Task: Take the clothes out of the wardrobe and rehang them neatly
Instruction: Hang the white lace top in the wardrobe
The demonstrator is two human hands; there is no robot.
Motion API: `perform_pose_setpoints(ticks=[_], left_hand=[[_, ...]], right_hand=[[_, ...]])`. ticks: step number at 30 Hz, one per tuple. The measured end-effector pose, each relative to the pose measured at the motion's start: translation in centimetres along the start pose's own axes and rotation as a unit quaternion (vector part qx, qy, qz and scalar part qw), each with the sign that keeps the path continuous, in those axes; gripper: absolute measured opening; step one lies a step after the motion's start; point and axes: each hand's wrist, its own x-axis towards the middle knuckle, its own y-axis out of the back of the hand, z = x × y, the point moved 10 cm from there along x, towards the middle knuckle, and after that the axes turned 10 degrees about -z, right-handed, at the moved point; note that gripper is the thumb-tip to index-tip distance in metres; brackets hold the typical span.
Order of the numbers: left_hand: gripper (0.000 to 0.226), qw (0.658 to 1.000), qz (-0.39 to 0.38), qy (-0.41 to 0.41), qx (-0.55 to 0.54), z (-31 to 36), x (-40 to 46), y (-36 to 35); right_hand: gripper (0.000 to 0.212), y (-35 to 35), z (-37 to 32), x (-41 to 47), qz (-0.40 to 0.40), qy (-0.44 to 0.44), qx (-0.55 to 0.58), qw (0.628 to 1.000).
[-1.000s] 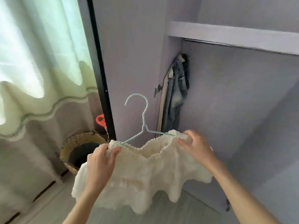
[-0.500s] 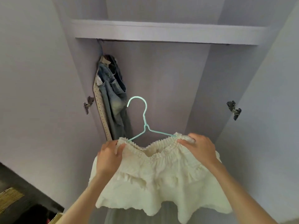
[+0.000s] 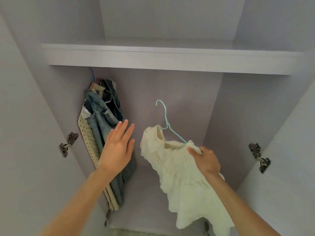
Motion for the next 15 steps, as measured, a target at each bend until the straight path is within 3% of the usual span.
perform_pose_setpoints(ticks=[7,15], left_hand=[[0.057,0.991,0.092,-0.025,0.099,0.1,9.5,7.8],[0.061,0.985,0.141,-0.028,0.097,-4.0,15.8,12.3]], right_hand=[[0.03,-1.5,-7.3,7.3,0.001,0.038,0.059,0.998],[0.029,-2.6,-12.6,12.2,0.043,0.039,0.189,0.98]])
